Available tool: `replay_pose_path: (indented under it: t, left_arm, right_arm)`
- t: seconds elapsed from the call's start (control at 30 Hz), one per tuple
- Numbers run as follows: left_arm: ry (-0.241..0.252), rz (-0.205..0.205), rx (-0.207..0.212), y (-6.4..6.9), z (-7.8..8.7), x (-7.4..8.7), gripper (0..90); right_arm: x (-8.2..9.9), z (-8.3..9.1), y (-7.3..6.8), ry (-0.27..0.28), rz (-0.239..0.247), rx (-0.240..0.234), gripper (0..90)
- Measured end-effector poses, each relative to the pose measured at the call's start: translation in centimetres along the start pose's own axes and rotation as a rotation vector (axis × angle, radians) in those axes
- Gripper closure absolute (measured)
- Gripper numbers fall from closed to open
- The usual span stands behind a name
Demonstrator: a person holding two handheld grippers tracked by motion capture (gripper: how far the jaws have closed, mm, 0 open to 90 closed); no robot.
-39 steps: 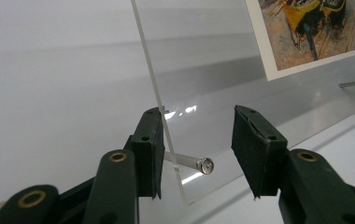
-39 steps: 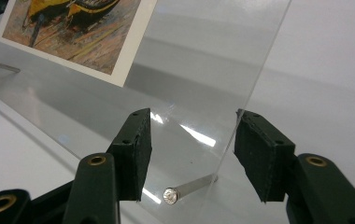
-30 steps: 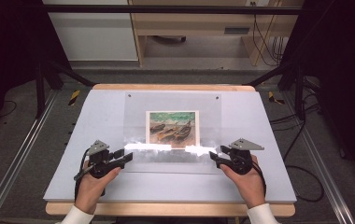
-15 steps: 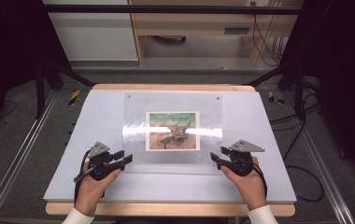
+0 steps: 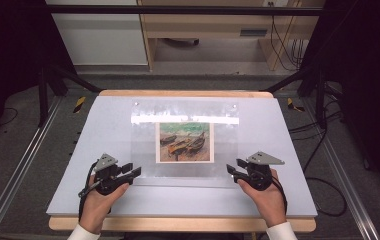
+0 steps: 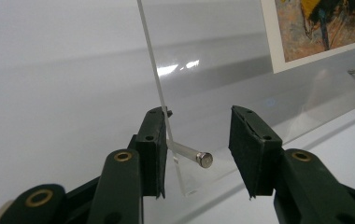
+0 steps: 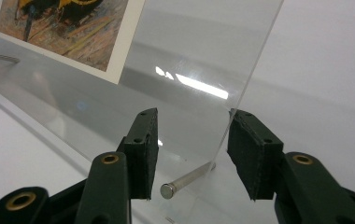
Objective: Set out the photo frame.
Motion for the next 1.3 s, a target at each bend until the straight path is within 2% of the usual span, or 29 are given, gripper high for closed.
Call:
replay_pose_path:
  t: [0.93, 1.3]
  left_arm:
    - [-0.019, -0.031, -0.023, 0.4, 0.4, 0.9, 61.5]
    - [-0.034, -0.048, -0.031, 0.5, 0.5, 1.3, 63.7]
  right_arm:
    - [0.8, 0.8, -0.2, -0.001, 0.040, 0.012, 61.7]
    - [1.2, 1.2, -0.3, -0.013, 0.030, 0.010, 65.7]
Point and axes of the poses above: each handheld gripper's, and its own axes: z roughly backward along the jaws, x roughly out of its underside, y roughly to its right, the point moved 9 cm from there along -z, roughly forward along the jaws, and after that the axes turned 9 degrees about x, right-handed, at the moved point
